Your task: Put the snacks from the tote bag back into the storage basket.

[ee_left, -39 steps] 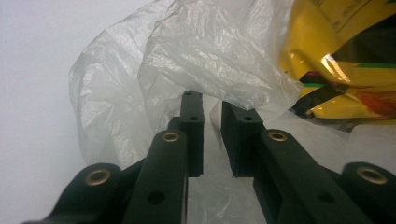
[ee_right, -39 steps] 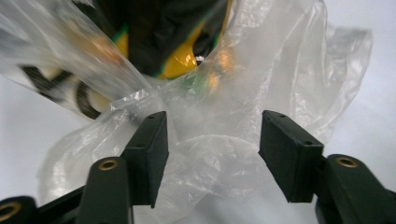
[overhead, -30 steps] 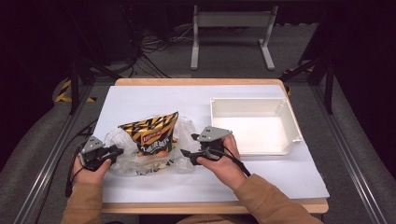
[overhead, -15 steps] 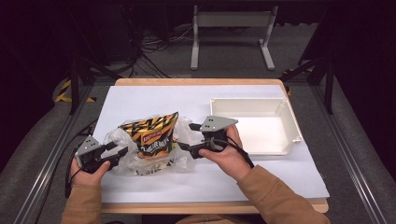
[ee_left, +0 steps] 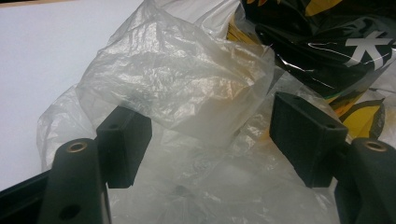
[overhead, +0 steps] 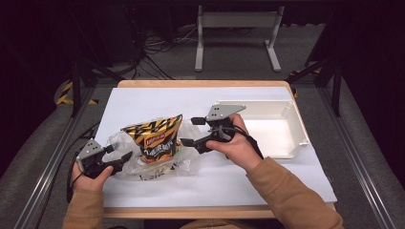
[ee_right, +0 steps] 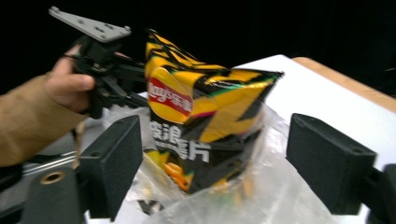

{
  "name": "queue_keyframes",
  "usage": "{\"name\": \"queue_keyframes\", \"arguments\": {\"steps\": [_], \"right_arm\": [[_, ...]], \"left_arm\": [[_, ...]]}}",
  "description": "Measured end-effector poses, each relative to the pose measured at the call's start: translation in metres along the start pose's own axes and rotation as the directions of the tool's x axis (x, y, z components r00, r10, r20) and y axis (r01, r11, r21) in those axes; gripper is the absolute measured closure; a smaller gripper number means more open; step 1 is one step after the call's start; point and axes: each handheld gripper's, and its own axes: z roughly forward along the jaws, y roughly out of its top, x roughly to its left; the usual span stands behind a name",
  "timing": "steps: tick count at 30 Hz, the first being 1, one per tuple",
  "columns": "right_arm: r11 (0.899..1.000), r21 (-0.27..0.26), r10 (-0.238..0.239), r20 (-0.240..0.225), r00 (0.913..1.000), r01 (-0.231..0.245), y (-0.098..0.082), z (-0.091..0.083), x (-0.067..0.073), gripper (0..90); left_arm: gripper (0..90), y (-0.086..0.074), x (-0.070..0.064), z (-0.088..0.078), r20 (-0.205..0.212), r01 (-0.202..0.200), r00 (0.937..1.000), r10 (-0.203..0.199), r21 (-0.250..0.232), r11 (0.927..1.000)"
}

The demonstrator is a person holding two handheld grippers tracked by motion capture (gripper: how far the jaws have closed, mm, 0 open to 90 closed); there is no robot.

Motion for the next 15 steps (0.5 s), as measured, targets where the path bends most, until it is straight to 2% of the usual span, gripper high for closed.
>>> {"name": "queue_keyframes", "arguments": {"steps": [4,12,15], "right_arm": [[1.0,-0.002,0.028,-0.041,0.9988,-0.028,0.003,0.004,-0.007,16.1],[1.0,0.004,0.012,-0.051,0.9986,-0.012,0.006,0.018,-0.015,12.9],[1.0,0.016,0.011,-0.033,0.9994,-0.01,0.005,0.027,-0.017,11.6]], "left_arm": [[30.0,0.0,0.001,-0.001,-0.002,0.0,1.0,0.0,-0.012,0.9999],[29.8,-0.001,0.002,-0.001,-0.003,0.001,1.0,-0.001,-0.009,1.0],[29.8,-0.001,0.002,-0.001,-0.002,0.002,1.0,-0.002,-0.006,1.0]]}}
